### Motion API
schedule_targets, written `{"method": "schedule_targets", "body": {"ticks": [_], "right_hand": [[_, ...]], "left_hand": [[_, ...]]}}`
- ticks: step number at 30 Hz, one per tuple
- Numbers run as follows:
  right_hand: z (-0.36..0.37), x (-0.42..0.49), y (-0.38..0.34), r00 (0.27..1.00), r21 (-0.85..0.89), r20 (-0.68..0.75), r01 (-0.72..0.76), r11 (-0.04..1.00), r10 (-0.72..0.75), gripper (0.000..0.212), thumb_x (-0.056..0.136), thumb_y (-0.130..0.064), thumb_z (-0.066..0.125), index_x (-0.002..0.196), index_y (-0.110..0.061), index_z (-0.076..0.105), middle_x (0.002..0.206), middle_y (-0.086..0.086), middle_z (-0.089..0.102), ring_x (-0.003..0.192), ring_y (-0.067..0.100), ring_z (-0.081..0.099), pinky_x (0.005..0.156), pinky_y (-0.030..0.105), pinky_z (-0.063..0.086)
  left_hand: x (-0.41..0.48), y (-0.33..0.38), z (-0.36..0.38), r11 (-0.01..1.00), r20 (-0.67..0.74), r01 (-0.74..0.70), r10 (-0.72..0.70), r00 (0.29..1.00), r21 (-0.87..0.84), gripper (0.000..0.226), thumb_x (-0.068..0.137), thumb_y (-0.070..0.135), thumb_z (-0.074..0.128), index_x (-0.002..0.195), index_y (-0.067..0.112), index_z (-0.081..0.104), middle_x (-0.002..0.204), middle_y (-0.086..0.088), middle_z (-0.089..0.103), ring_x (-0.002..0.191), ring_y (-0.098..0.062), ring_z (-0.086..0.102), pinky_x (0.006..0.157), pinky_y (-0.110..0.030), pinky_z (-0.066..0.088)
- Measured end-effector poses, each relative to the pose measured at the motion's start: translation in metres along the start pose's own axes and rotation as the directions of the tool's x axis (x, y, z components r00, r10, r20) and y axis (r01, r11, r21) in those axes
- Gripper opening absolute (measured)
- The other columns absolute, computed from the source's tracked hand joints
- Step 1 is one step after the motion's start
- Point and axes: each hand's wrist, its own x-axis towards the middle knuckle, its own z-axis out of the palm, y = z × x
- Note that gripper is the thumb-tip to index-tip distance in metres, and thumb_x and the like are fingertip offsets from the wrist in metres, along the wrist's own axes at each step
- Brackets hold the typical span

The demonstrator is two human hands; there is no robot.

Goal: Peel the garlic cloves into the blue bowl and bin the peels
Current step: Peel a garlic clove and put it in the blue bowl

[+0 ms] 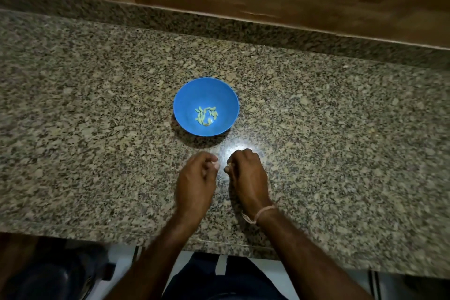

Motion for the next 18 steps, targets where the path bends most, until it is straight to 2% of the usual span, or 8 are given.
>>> {"method": "schedule_targets", "body": {"ticks": [3,5,7,10,13,14,18], "right_hand": [[-0.001,-0.008,0.001,0.997,-0.158,-0.004,0.077,0.984,-0.079,0.012,0.094,-0.014,0.064,0.093,-0.022,0.054,0.091,-0.002,0.055,0.087,0.023,0.047,0.061,0.043,0.042],[-0.001,-0.014,0.000,0.994,-0.176,-0.013,0.102,0.979,-0.106,0.008,0.098,-0.016,0.060,0.097,-0.023,0.056,0.092,-0.002,0.056,0.087,0.023,0.046,0.060,0.042,0.041],[0.001,-0.019,0.002,0.995,-0.143,-0.025,0.091,0.986,-0.095,0.005,0.100,-0.019,0.062,0.103,-0.022,0.060,0.096,-0.002,0.059,0.089,0.022,0.048,0.060,0.039,0.040],[0.005,-0.023,0.006,0.998,-0.093,-0.026,0.058,0.994,-0.061,0.013,0.099,-0.023,0.066,0.111,-0.021,0.064,0.101,0.000,0.063,0.094,0.022,0.052,0.065,0.038,0.042],[0.006,-0.023,0.008,0.998,-0.023,-0.024,0.053,0.998,-0.053,0.021,0.101,-0.033,0.051,0.110,-0.021,0.065,0.099,0.002,0.064,0.093,0.024,0.055,0.067,0.039,0.044],[0.005,-0.024,0.008,0.998,0.007,-0.024,0.058,0.998,-0.058,0.022,0.101,-0.032,0.048,0.108,-0.021,0.065,0.097,0.002,0.064,0.091,0.023,0.055,0.067,0.039,0.044],[0.000,-0.025,0.011,0.997,0.204,-0.023,0.073,0.976,-0.070,0.007,0.103,-0.020,0.057,0.102,-0.021,0.064,0.095,-0.003,0.063,0.084,0.015,0.059,0.069,0.037,0.048]], "left_hand": [[-0.002,-0.013,0.014,0.969,0.147,0.241,-0.231,0.962,-0.055,0.010,0.095,0.023,0.072,0.105,0.022,0.074,0.090,0.008,0.071,0.084,-0.009,0.068,0.071,-0.023,0.053],[0.001,-0.012,0.019,0.947,0.168,0.311,-0.294,0.941,-0.083,0.010,0.094,0.025,0.074,0.104,0.021,0.075,0.086,0.011,0.071,0.081,-0.004,0.068,0.067,-0.014,0.048],[0.002,-0.012,0.021,0.943,0.171,0.326,-0.311,0.935,-0.064,0.009,0.093,0.025,0.075,0.101,0.022,0.075,0.084,0.013,0.071,0.078,0.001,0.066,0.068,-0.014,0.049],[0.004,-0.014,0.022,0.945,0.170,0.327,-0.318,0.933,-0.022,0.009,0.092,0.026,0.075,0.101,0.023,0.076,0.086,0.011,0.073,0.082,-0.008,0.069,0.076,-0.026,0.055],[0.005,-0.009,0.026,0.945,0.165,0.327,-0.321,0.932,-0.009,0.009,0.090,0.030,0.078,0.096,0.025,0.076,0.081,0.011,0.072,0.078,-0.009,0.069,0.076,-0.030,0.057],[0.005,-0.006,0.027,0.944,0.168,0.329,-0.323,0.931,-0.006,0.010,0.088,0.031,0.079,0.095,0.025,0.075,0.078,0.011,0.071,0.076,-0.009,0.069,0.075,-0.030,0.056],[0.008,-0.001,0.031,0.932,0.169,0.363,-0.357,0.919,-0.005,0.010,0.086,0.034,0.081,0.087,0.025,0.076,0.075,0.011,0.073,0.073,-0.006,0.069,0.069,-0.026,0.054]]}}
